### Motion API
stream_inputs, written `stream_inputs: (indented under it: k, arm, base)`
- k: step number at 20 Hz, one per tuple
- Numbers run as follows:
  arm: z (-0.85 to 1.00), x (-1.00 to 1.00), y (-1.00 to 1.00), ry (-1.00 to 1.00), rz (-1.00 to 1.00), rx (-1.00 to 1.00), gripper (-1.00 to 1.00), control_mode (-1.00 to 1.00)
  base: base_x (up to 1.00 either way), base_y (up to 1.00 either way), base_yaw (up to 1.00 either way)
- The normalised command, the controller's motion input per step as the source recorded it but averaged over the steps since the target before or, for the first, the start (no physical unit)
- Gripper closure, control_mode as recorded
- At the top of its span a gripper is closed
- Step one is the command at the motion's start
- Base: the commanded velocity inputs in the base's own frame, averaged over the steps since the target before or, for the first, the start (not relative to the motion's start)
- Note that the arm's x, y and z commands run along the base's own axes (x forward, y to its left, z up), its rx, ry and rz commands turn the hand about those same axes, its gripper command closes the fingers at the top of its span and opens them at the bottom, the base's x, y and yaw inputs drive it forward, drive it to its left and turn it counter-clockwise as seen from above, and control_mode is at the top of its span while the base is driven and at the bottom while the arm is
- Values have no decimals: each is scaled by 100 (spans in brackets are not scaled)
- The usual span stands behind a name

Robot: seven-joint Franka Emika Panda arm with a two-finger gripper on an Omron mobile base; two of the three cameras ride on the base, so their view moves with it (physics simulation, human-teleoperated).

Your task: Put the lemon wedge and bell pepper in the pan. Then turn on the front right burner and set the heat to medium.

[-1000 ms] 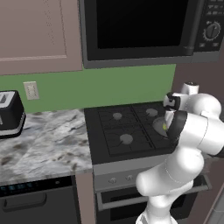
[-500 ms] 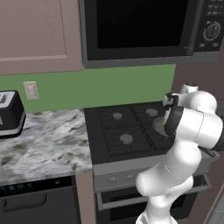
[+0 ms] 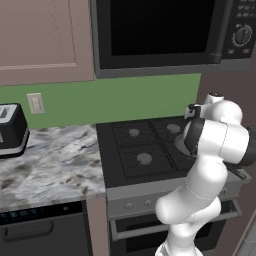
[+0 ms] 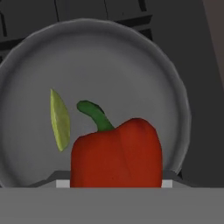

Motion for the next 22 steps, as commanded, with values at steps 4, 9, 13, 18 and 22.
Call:
stream_inputs:
  k: [4, 9, 13, 18, 22]
  arm:
    - [-21, 0, 0, 1, 0, 0, 100, -100]
    - [-19, 0, 0, 0, 0, 0, 100, -100]
    - [-10, 0, 0, 0, 0, 0, 100, -100]
    - [-10, 0, 0, 0, 1, 0, 100, -100]
    - [-8, 0, 2, 0, 3, 0, 100, -100]
  base:
    - [0, 0, 0]
    - [0, 0, 0]
    - [0, 0, 0]
    - [0, 0, 0]
    - [0, 0, 0]
